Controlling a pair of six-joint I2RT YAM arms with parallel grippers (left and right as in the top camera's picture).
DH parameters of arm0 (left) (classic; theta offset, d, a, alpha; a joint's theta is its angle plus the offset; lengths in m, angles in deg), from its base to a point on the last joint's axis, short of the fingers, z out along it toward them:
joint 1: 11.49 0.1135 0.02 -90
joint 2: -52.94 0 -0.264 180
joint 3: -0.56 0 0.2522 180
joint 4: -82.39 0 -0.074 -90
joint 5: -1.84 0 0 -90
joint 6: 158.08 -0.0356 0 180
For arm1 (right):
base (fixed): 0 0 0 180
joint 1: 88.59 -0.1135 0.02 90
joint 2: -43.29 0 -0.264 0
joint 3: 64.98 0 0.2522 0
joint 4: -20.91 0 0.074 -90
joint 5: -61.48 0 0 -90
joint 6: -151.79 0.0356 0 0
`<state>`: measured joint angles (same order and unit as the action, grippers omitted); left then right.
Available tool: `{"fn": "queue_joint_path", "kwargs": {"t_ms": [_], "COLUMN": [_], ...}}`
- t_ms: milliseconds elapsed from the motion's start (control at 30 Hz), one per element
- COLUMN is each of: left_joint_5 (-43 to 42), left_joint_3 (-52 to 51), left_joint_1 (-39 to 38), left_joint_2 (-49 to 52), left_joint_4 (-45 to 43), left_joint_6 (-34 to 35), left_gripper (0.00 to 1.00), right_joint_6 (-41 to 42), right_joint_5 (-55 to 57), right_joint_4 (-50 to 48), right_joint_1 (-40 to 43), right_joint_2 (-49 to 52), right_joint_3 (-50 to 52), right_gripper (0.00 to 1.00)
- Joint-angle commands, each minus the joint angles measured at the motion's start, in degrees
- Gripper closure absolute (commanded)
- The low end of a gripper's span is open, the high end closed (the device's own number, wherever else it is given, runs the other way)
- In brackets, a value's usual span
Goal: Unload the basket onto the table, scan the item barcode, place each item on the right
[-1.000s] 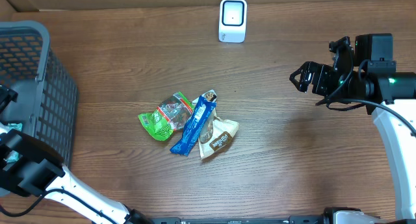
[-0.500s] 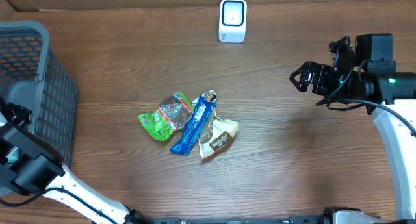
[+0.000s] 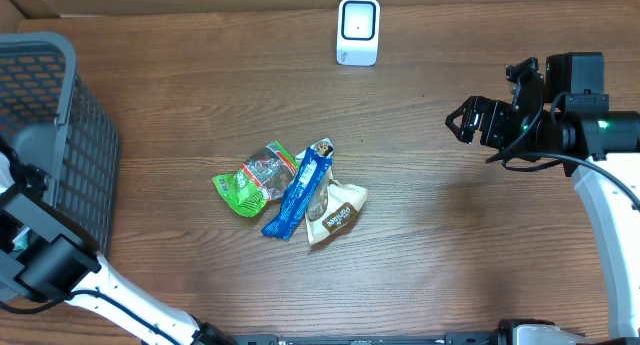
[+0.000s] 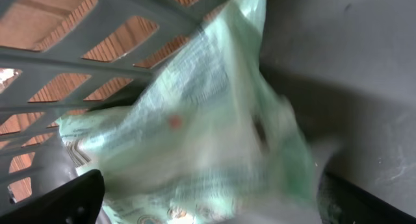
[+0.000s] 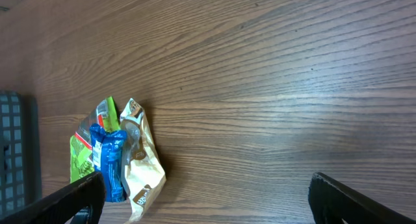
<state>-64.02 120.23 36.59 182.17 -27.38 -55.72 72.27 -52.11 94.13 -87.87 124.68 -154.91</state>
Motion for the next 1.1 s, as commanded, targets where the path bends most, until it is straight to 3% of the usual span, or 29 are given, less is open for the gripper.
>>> {"fn": "queue_joint_path", "kwargs": {"t_ms": [0,67,100,167,200,433,667,900,933,967,1033,1067], "left_joint_5": [1.79,1.70,1.70,0.76,-0.04,-8.04,-23.61,-23.32,-23.30,-23.06,-19.71,-17.18], "left_joint_3": [-3.54,-3.54,-3.54,-3.54,-3.54,-3.54,-3.54,0.87,2.38,3.89,6.38,7.15], "left_joint_1": [-0.22,-0.22,-0.24,-0.33,-0.42,-1.64,-6.08,-10.62,-10.73,-10.73,-10.69,-10.60], "left_joint_2": [1.18,1.18,1.18,1.18,1.18,1.18,1.18,1.16,1.16,1.16,1.16,1.16], "left_joint_4": [-0.20,0.04,0.20,0.76,1.11,2.93,3.87,6.78,7.58,8.24,9.03,8.98], "left_joint_6": [-1.79,-1.33,-0.61,0.55,1.01,1.38,-3.13,-7.06,-8.48,-9.90,-10.93,-10.93], "left_gripper": [0.11,0.27,0.43,0.88,0.96,0.96,0.96,0.96,0.84,0.64,0.42,0.25], "right_joint_6": [0.09,0.09,0.09,0.09,0.09,0.07,0.07,0.04,0.04,0.04,0.04,0.02], "right_joint_5": [-0.09,-0.07,-0.07,-0.09,-0.07,-0.07,-0.07,-0.07,-0.07,-0.07,-0.07,-0.07], "right_joint_4": [-0.20,-0.20,-0.20,-0.20,-0.20,-0.22,-0.33,-0.22,-0.20,-0.20,-0.09,0.04], "right_joint_1": [0.15,0.15,0.15,0.15,0.15,0.15,0.15,0.15,0.15,0.15,0.15,0.15], "right_joint_2": [-0.13,-0.13,-0.13,-0.13,-0.13,-0.13,-0.13,-0.13,-0.13,-0.13,-0.13,-0.13], "right_joint_3": [-1.09,-1.09,-1.09,-1.09,-1.09,-1.09,-1.09,-1.09,-1.09,-1.09,-1.09,-1.09], "right_gripper": [0.00,0.00,0.00,0.00,0.00,0.00,0.00,0.00,0.00,0.00,0.00,0.00]}}
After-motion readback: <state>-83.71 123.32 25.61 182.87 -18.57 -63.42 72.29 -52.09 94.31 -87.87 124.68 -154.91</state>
